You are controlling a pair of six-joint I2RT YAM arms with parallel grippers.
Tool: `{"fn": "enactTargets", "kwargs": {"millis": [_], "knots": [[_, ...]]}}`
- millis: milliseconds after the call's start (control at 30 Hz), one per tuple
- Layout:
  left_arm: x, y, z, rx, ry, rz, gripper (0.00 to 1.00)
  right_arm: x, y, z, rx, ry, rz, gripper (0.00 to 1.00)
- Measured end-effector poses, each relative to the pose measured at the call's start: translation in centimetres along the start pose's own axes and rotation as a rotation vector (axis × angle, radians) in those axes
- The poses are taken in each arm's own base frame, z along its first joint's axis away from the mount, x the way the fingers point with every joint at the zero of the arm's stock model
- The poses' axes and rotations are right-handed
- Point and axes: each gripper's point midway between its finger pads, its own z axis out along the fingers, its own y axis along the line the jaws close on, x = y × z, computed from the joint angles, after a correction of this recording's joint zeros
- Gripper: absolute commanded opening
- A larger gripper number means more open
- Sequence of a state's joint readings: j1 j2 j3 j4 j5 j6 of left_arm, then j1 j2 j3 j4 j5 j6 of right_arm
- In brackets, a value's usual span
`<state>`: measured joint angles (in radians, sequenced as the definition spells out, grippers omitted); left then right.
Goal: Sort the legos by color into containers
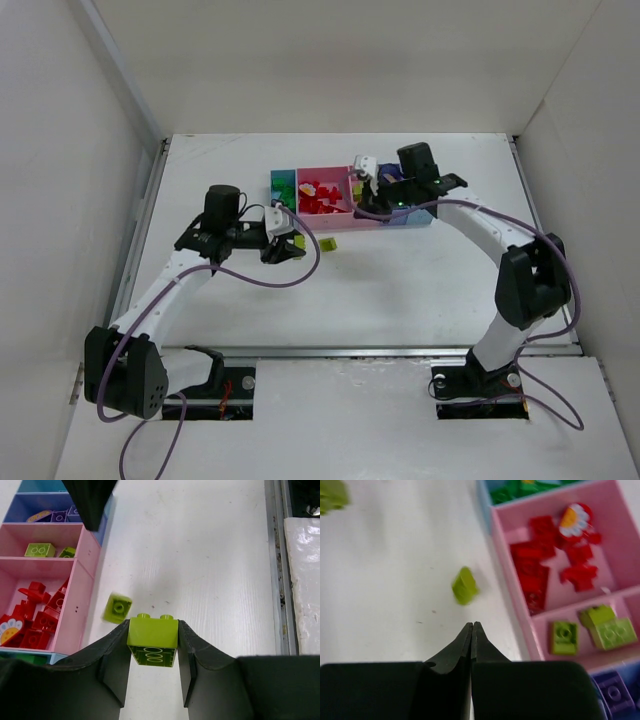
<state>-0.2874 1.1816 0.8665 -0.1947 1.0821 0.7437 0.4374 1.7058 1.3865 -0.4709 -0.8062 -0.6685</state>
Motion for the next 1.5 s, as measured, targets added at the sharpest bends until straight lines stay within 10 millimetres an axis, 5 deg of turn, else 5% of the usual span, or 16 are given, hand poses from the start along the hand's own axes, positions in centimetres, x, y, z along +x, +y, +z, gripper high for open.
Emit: {"fn": "enactTargets", "kwargs": {"millis": [100,267,333,367,467,600,700,833,967,1100,1267,1500], "knots": [[0.1,-0.1,0.0,0.003,0.002,-0.005,0.00,1.2,-2.8,-1.4,0.111,-0.003,0.064,0.00],[0.1,-0.1,0.0,0.004,0.002,-0.009,0.00,-0.6,-3.4,-0.6,0.147,-0.031,0.060,0.00],[0.0,-0.1,0.0,0.003,0.003,-0.009,0.00,-1.2,-3.6,-0.2,0.147,-0.034,0.054,0.07],[0.0,-0.1,0.0,0.003,0.003,-0.008,0.00,-1.4,-3.7,0.1,0.152,-0.028,0.053,0.19],[-0.2,0.0,-0.1,0.001,0.001,-0.005,0.00,-0.7,-4.0,0.4,0.185,0.012,0.066,0.32],[-0.2,0.1,-0.1,0.001,0.000,-0.006,0.00,1.4,-4.8,0.1,0.290,0.093,0.185,0.79],[-0.2,0.0,0.0,0.001,0.001,-0.014,0.00,4.4,-5.8,-1.0,0.453,0.165,0.364,1.00],[-0.1,0.0,0.0,0.001,0.001,-0.031,0.00,10.7,-8.0,-5.5,0.727,0.251,0.686,1.00],[-0.4,0.3,0.1,-0.009,-0.008,-0.030,0.00,16.9,-10.7,-13.7,1.082,0.272,1.021,1.00],[-0.1,0.3,0.1,-0.020,-0.011,-0.031,0.00,19.5,-10.3,-20.1,1.379,0.262,1.134,1.00],[0.5,-0.2,0.0,-0.029,-0.012,-0.033,0.00,19.6,-10.0,-21.4,1.454,0.232,1.208,1.00],[0.3,-0.1,-0.1,-0.052,-0.026,-0.012,0.00,24.2,-6.2,-20.6,1.518,0.244,1.450,1.00]]}}
